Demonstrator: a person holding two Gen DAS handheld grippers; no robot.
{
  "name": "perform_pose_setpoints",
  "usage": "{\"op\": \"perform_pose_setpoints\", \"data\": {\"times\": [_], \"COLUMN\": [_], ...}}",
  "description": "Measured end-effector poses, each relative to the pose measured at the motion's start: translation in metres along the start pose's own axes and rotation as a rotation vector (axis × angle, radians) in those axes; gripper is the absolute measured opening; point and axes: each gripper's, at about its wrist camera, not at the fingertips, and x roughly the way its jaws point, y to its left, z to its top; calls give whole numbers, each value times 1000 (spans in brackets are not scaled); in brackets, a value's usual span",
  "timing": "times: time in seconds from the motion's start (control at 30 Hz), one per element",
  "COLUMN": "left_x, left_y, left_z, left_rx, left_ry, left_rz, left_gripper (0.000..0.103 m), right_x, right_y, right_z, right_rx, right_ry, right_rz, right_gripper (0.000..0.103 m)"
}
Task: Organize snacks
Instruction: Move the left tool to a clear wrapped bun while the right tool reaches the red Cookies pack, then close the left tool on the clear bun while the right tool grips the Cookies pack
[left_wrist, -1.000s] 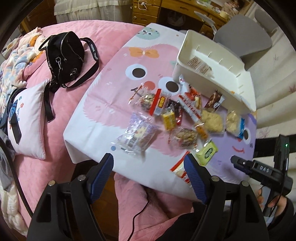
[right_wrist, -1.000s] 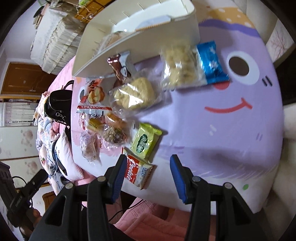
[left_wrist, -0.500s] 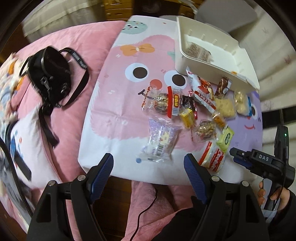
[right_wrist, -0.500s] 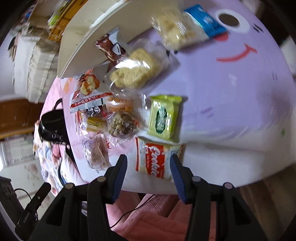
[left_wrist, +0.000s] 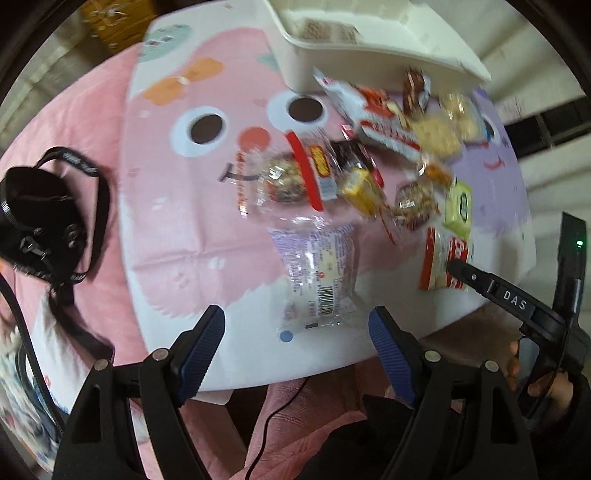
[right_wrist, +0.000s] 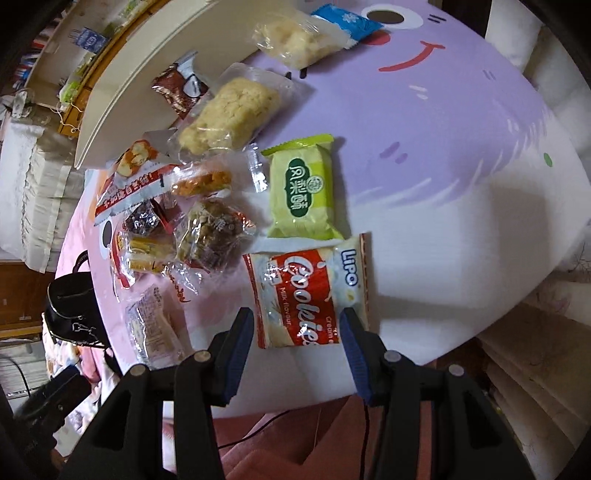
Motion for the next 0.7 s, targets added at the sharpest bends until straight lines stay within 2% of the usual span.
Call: {"op": "perform_pose_setpoints", "data": {"times": [0.07, 0.3, 0.5, 0.7], "left_x": [11, 51, 73, 83], "left_y": [-5, -16, -21, -23], "left_z": [4, 20, 23, 26], "left_rx": [18, 16, -6, -24], "left_ry": [23, 107, 123, 118], "left_rz": [-3, 6, 50, 73], "left_gripper": [79, 81, 81, 80], "right_x": [-1, 5, 11, 16], "right_y": [7, 29, 41, 43], "right_z": [-7, -25, -35, -33], "right_rx": [-33, -155, -247, -312], "right_ry": [-42, -145, -218, -251], "right_rz": [-23, -120, -173, -213], "right_gripper": [61, 62, 62, 63]}}
